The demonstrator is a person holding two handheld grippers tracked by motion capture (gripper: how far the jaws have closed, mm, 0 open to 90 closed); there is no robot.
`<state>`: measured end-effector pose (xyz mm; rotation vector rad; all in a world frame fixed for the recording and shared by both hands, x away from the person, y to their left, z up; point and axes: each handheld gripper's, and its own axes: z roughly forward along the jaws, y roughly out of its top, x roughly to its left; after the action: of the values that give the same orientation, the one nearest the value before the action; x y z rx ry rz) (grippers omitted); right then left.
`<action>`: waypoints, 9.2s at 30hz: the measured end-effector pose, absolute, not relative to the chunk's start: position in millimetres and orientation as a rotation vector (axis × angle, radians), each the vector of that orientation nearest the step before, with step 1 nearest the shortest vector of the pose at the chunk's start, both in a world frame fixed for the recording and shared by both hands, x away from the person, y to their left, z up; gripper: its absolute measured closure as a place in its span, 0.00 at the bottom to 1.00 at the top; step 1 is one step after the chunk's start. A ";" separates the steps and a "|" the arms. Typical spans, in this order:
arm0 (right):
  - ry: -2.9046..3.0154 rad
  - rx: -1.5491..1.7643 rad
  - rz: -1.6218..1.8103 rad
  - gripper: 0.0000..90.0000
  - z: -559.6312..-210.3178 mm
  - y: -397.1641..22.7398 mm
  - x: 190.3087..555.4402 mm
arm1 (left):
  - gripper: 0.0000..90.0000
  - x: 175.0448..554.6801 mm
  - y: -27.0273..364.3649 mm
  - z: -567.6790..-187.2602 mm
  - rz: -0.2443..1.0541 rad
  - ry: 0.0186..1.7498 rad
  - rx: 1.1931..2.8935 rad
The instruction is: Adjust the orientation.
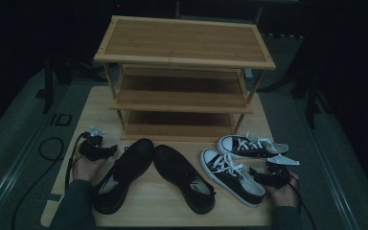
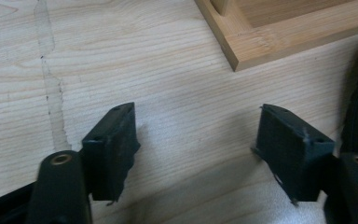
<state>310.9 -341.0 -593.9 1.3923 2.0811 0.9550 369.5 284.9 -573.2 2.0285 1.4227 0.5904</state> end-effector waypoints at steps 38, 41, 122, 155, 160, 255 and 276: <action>2.105 1.380 0.954 0.16 -594.2 -339.5 310.9 | 0.62 344.5 291.7 -516.2 0.393 1.239 2.156; 2.106 1.380 0.954 0.16 -594.1 -339.5 310.8 | 0.63 343.5 289.0 -509.7 0.388 1.206 2.178; 2.108 1.379 0.955 0.15 -594.2 -339.5 310.8 | 0.60 280.2 253.4 -459.9 0.256 0.937 2.323; 2.108 1.379 0.956 0.15 -594.2 -339.7 310.9 | 0.98 298.3 246.1 -476.3 0.455 1.141 2.408; 2.108 1.379 0.956 0.15 -594.2 -339.7 310.9 | 0.98 308.1 252.8 -470.6 0.493 1.155 2.327; 2.111 1.376 0.957 0.15 -594.2 -339.8 310.8 | 0.49 291.8 152.2 -441.6 0.326 0.923 2.293; 2.110 1.378 0.957 0.15 -594.2 -339.7 310.8 | 0.28 286.7 77.8 -456.4 0.258 0.829 2.329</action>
<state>310.8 -339.7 -594.2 1.3775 2.1098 0.9571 286.7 77.8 -456.4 2.3289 0.8290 0.2576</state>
